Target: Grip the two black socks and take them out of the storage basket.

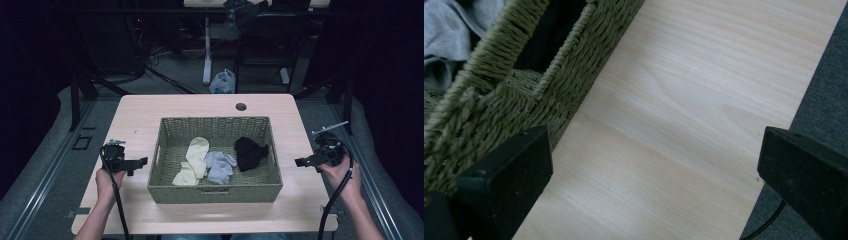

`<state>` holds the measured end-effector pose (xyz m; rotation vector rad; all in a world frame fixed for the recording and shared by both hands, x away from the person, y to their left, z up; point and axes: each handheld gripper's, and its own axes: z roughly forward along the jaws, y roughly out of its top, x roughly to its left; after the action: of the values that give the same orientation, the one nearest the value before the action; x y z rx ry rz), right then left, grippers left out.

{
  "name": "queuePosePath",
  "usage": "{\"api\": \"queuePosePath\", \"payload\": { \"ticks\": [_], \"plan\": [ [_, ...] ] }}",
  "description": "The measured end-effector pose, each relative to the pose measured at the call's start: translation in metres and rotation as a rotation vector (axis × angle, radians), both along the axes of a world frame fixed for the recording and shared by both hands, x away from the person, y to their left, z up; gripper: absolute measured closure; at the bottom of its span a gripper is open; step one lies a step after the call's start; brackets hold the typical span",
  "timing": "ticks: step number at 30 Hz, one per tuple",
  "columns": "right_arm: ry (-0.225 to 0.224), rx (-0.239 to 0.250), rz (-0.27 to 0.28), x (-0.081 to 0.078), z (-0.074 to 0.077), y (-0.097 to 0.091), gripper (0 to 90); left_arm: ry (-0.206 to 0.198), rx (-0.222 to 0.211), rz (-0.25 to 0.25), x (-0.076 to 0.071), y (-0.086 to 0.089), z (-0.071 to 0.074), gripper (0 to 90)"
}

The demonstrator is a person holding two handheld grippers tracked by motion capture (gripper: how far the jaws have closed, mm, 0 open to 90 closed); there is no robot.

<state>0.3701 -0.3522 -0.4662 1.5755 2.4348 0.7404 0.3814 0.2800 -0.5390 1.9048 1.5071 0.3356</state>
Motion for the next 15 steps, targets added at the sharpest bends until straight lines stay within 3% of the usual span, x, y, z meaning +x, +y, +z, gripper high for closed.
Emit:
{"api": "queuePosePath", "payload": {
  "ticks": [11, 15],
  "plan": [
    [-0.027, -0.006, 0.005, 0.000, 0.018, 0.004, 1.3, -0.002, 0.000, 0.001, -0.001, 0.000, 0.000, 0.3],
    [-0.050, -0.020, 0.031, 0.001, 0.031, 0.013, 1.3, 0.002, -0.001, 0.000, 0.000, 0.000, 0.000, 0.3]
  ]
}}
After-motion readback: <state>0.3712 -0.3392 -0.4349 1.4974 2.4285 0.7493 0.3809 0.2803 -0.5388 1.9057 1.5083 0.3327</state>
